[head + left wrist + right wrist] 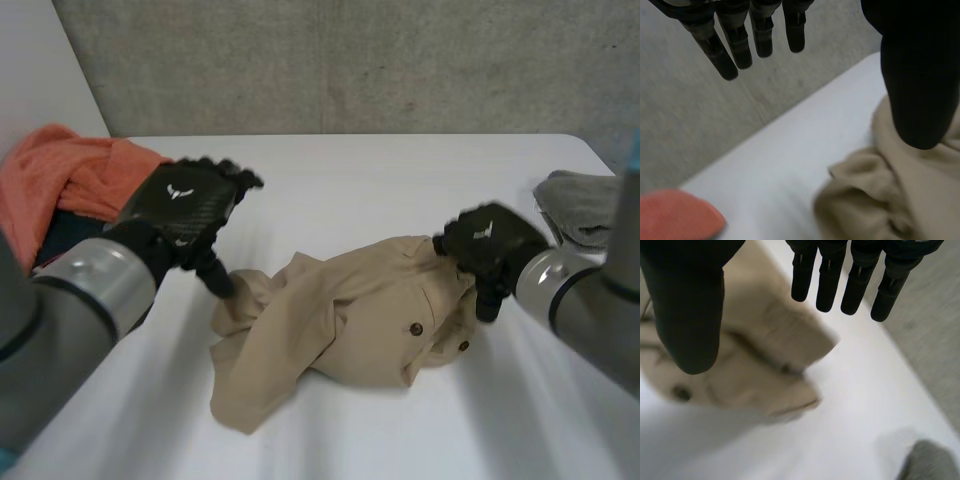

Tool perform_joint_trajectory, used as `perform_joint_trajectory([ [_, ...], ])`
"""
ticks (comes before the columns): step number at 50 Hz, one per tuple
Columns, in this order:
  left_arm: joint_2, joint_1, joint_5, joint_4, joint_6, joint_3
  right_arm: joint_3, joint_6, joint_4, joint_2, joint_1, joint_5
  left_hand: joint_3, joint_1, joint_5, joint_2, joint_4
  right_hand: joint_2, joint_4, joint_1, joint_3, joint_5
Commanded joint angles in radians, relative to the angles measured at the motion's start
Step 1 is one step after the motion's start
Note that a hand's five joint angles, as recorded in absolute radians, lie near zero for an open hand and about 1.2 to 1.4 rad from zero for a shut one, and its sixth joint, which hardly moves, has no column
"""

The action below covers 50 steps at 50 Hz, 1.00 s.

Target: Fold the laundry.

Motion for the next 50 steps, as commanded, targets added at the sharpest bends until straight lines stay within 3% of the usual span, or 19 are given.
perform_joint_trajectory([
  [1, 0.051, 0.042, 0.034, -0.245, -0.112, -0.011, -0.123, -0.032, 0.094, -0.060, 0.011, -0.073, 0.259, 0.261, 0.253, 0.257, 0.263, -0.003, 0.013, 0.003, 0.009, 0.032],
  [7, 0.031, 0.062, 0.117, -0.344, -0.183, -0.048, -0.263, -0.162, 0.194, 0.053, 0.048, -0.145, 0.250, 0.252, 0.245, 0.249, 0.255, -0.047, -0.031, -0.041, -0.035, -0.012],
  [11, -0.028, 0.063, 0.153, -0.314, -0.188, -0.074, -0.364, -0.311, 0.200, 0.205, 0.075, -0.159, 0.159, 0.161, 0.154, 0.158, 0.164, -0.047, -0.031, -0.041, -0.035, -0.012],
  [19, -0.246, 0.050, 0.085, -0.211, -0.183, -0.042, -0.427, -0.453, 0.165, 0.383, 0.082, -0.191, 0.056, 0.058, 0.051, 0.055, 0.061, -0.191, -0.175, -0.185, -0.179, -0.156],
  [28, -0.427, -0.029, -0.047, -0.131, -0.185, 0.088, -0.462, -0.508, 0.090, 0.485, 0.051, -0.250, 0.047, 0.049, 0.042, 0.046, 0.052, -0.080, -0.063, -0.074, -0.068, -0.045],
  [32, -0.484, -0.069, -0.123, -0.070, -0.182, 0.162, -0.487, -0.496, 0.089, 0.514, 0.049, -0.256, 0.159, 0.161, 0.153, 0.157, 0.163, 0.280, 0.297, 0.287, 0.293, 0.316],
  [33, -0.512, -0.085, -0.155, -0.046, -0.177, 0.195, -0.499, -0.490, 0.087, 0.521, 0.049, -0.257, 0.290, 0.292, 0.284, 0.288, 0.295, 0.546, 0.563, 0.552, 0.558, 0.581],
  [36, -0.556, -0.108, -0.203, -0.019, -0.162, 0.251, -0.522, -0.476, 0.076, 0.526, 0.049, -0.266, 0.645, 0.647, 0.639, 0.643, 0.650, 0.959, 0.975, 0.965, 0.971, 0.994],
  [37, -0.578, -0.119, -0.237, -0.007, -0.142, 0.292, -0.542, -0.462, 0.060, 0.526, 0.048, -0.274, 0.972, 0.974, 0.966, 0.970, 0.977, 0.960, 0.977, 0.966, 0.972, 0.995],
  [38, -0.587, -0.124, -0.254, -0.001, -0.128, 0.315, -0.551, -0.454, 0.049, 0.526, 0.046, -0.276, 1.129, 1.131, 1.124, 1.128, 1.134, 0.960, 0.977, 0.966, 0.972, 0.995],
  [42, -0.581, -0.115, -0.352, 0.039, -0.034, 0.470, -0.615, -0.396, -0.036, 0.526, 0.033, -0.276, 1.166, 1.168, 1.160, 1.164, 1.170, 0.960, 0.977, 0.966, 0.972, 0.995],
  [45, -0.517, -0.061, -0.406, 0.092, 0.027, 0.620, -0.703, -0.321, -0.150, 0.522, 0.022, -0.250, 1.166, 1.168, 1.160, 1.164, 1.170, 0.960, 0.977, 0.966, 0.972, 0.995],
  [48, -0.461, -0.021, -0.381, 0.171, 0.055, 0.732, -0.775, -0.238, -0.258, 0.509, 0.011, -0.189, 1.166, 1.168, 1.160, 1.164, 1.170, 0.960, 0.977, 0.966, 0.972, 0.995],
  [50, -0.422, 0.005, -0.323, 0.273, 0.065, 0.827, -0.824, -0.145, -0.373, 0.482, 0.003, -0.113, 1.166, 1.168, 1.160, 1.164, 1.170, 0.960, 0.977, 0.966, 0.972, 0.995],
])
